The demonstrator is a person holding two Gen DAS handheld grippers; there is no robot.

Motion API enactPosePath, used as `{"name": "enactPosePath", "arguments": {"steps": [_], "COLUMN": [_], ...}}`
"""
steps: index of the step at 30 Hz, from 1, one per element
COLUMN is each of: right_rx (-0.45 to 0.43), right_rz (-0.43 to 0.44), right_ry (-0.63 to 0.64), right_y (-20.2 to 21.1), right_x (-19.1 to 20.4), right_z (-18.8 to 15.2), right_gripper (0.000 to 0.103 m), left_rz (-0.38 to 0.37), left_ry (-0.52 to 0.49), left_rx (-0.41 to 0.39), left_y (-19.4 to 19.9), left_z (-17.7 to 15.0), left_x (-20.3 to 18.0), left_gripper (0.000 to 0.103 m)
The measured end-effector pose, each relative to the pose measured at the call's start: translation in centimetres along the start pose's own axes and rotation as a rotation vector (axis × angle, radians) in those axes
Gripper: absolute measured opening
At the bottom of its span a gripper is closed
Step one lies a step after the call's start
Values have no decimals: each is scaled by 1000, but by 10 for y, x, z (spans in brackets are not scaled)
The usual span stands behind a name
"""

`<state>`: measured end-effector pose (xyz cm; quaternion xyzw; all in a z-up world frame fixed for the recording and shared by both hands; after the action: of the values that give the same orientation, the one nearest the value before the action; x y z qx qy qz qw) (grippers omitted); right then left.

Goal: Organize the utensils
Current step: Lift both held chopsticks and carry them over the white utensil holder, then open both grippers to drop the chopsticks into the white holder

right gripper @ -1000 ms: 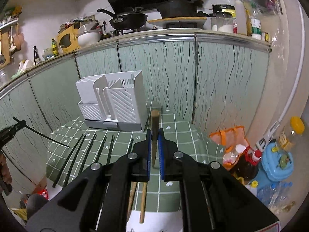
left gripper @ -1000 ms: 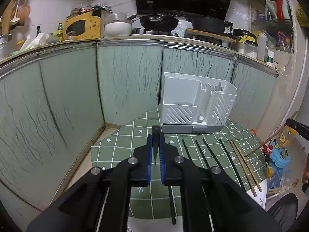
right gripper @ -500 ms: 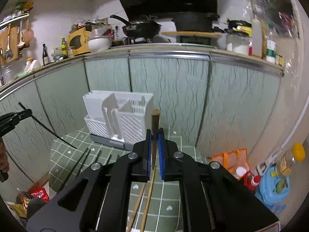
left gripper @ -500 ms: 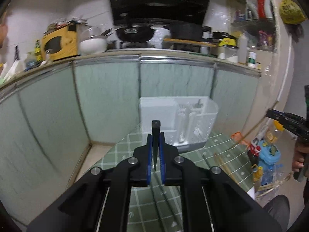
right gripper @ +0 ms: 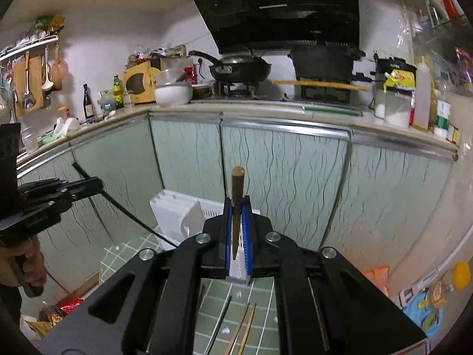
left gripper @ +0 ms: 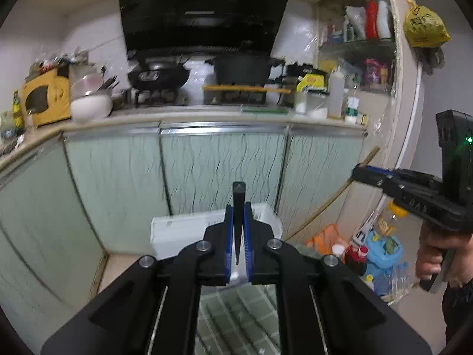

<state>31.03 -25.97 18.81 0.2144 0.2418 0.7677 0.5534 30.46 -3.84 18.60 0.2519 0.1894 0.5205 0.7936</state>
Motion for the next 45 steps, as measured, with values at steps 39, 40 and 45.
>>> {"name": "enactPosePath", "arguments": {"steps": [39,40,45], "right_rx": [65,71,80], "right_rz": [-61,-69,-79], "right_ry": [78,70,58], "right_y": [-66,-63,-54], "right_x": [-27,-28,-27], "right_z": [-43,-47,-71], "right_gripper": [95,95,95], "left_rz": [144,149,194], "left_ry": [-84,-83,-70], "left_rx": [37,36,42], "left_y": [-77,-74,-58], "left_z": [-25,-29,-53], "left_x": [-3,-2,1], "left_gripper": [98,98,98]}}
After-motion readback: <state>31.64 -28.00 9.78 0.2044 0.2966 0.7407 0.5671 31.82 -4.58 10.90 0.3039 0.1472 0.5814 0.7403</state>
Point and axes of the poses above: each gripper's, at about its wrist camera, not at the fingertips, and y roughly against the way its jaws point, x to its left, z to its top, the point moved 3 cm from there along -y, roughly the way its jaws point, and after that the axes turned 13 degrees about x, right-handed, at the moved point
